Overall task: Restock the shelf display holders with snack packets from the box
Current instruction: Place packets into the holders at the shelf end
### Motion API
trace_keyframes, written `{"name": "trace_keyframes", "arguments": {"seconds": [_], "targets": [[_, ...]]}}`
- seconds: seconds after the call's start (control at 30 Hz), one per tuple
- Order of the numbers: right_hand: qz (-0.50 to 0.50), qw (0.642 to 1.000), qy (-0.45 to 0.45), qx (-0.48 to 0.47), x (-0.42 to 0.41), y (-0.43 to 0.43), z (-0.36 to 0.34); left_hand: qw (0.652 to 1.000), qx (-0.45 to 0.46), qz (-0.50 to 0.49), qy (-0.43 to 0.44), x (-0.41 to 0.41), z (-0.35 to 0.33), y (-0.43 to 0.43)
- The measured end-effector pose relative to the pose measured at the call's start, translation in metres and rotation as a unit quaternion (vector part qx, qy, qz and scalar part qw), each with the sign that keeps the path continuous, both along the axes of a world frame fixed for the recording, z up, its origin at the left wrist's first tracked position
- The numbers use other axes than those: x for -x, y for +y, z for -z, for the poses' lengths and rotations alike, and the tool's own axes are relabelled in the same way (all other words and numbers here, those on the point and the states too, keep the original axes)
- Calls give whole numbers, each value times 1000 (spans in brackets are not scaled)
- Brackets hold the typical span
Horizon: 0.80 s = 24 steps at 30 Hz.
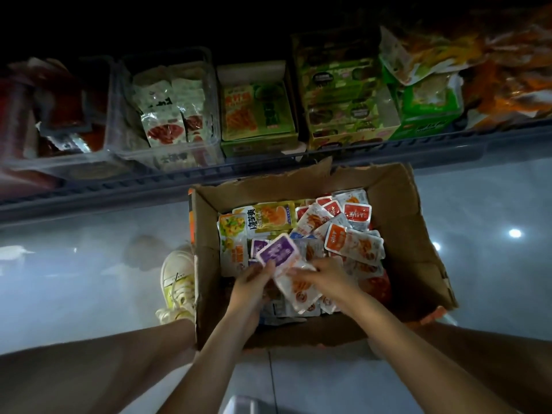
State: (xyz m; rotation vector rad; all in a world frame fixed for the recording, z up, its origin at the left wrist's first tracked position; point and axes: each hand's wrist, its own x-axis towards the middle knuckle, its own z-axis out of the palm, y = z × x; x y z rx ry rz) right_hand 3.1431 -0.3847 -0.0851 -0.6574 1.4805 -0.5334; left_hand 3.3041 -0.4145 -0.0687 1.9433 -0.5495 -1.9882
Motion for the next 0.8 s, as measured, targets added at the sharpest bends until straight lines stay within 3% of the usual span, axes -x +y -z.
{"name": "trace_keyframes", "arguments": {"seconds": [0.07,0.13,0.2,0.27,0.47,0.6,0.7,0.8], "targets": [[-45,998,-38,-26,-9,0,-4,999,29,-27,-17,1,-1,-2],[-8,999,-24,-36,-10,-9,2,995,47,-63,-54,-4,2,-6],[18,993,117,-1,-3,-23,20,990,53,-104,-83,-14,6,-12],[-47,961,269,46,1,-36,43,985,56,-129,-104,-24,10,-19],[-286,824,479,97,-9,-60,68,987,80,-78,-114,-32,18,-18],[-248,848,460,93,-4,-55,68,987,88,-69,-113,-36,19,-18],[-191,890,410,67,8,-45,59,987,97,-61,-117,-37,18,-18],[-129,887,434,92,21,-34,45,985,110,-47,-128,-35,14,-15]]}}
